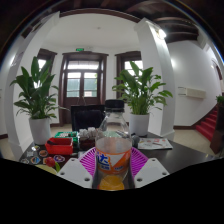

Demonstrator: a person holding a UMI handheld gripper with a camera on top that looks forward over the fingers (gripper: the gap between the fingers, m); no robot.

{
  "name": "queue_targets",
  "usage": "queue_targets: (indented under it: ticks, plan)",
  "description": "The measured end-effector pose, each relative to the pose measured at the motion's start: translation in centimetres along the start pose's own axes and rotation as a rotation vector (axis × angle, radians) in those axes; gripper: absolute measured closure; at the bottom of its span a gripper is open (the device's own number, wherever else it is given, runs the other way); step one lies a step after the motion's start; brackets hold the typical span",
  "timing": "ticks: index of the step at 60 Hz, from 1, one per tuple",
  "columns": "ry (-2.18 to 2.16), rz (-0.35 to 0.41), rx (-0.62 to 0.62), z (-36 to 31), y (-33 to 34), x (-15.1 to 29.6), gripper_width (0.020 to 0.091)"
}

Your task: Pour water

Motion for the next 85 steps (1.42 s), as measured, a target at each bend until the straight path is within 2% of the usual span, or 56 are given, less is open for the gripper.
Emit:
queue_targets:
  ticks: [17,19,24,27,33,45,63,78,85]
  plan:
    - [0.036,-0.058,0.042,-0.1,0.0,0.1,0.0576]
    - [0.026,-0.064,0.047,0.0,0.2,0.1,0.0520]
    - [-0.005,-0.070,0.079,0.2,1.1,0.1,0.0310]
    - [-0.015,-0.070,0.096,0.3,1.9,0.1,0.0271]
    - [-0.020,-0.089,0.096,0.8,4.5,-0.5,0.0274]
    - [0.039,-0.184,0.127,1.8,12.8,-1.9,0.0284]
    - [0.068,-0.224,0.217,0.0,22.0,0.9,0.0292]
    - [0.059,-0.153,0.295,-1.9,25.3,3.8,0.0300]
    - [0.047,-0.149,0.311,-2.1,25.8,4.7,0.0304]
Point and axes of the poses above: the point between the fingertips, and its own axes, seen from behind it with the camera up: z to the right, x up, y backward, against the way the camera looks, the point moved 10 cm from there along y, backward, against the way the camera looks, and after that the axes turned 4 degrees about -y, right-handed, at the moved point
